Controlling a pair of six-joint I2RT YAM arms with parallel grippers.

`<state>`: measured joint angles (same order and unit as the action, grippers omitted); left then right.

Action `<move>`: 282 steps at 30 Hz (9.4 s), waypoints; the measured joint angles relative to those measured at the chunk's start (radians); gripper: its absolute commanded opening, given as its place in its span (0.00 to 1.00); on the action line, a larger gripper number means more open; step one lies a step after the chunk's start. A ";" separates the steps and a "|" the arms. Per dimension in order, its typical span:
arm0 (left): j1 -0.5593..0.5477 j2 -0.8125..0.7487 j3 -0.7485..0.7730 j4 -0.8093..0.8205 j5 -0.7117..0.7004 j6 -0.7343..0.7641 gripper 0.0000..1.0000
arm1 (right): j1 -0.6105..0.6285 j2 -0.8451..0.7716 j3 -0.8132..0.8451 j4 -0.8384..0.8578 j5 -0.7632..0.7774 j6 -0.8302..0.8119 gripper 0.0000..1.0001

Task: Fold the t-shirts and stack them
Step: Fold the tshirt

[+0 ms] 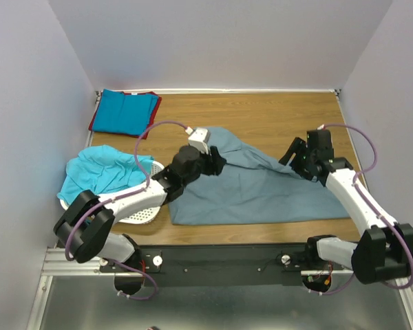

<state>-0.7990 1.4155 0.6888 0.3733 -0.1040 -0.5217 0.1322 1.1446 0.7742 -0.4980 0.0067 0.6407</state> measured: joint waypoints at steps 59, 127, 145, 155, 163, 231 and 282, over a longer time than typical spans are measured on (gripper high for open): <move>0.483 0.748 0.792 -0.344 0.060 0.238 0.47 | -0.095 0.481 0.253 0.014 0.205 -0.119 0.81; 0.430 0.729 0.857 -0.401 0.154 0.267 0.00 | -0.201 0.809 0.530 0.069 0.266 -0.171 0.56; 0.430 0.710 0.851 -0.398 0.167 0.267 0.00 | -0.201 0.857 0.595 0.072 0.291 -0.193 0.52; 0.430 0.696 0.843 -0.397 0.168 0.267 0.00 | -0.202 0.880 0.623 0.076 0.296 -0.199 0.45; 0.430 0.692 0.835 -0.398 0.170 0.267 0.00 | -0.201 0.892 0.632 0.094 0.302 -0.205 0.16; 0.622 0.956 1.545 -0.230 0.588 0.089 0.00 | -0.369 1.084 1.144 0.026 0.296 -0.145 0.00; 0.609 -0.034 -0.016 0.210 0.533 -0.226 0.03 | -0.367 0.652 0.440 0.130 0.367 -0.167 0.19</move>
<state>-0.1902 1.3811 0.6727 0.5835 0.4286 -0.7475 -0.2348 1.7962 1.2140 -0.3676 0.3733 0.4736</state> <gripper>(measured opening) 0.007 0.050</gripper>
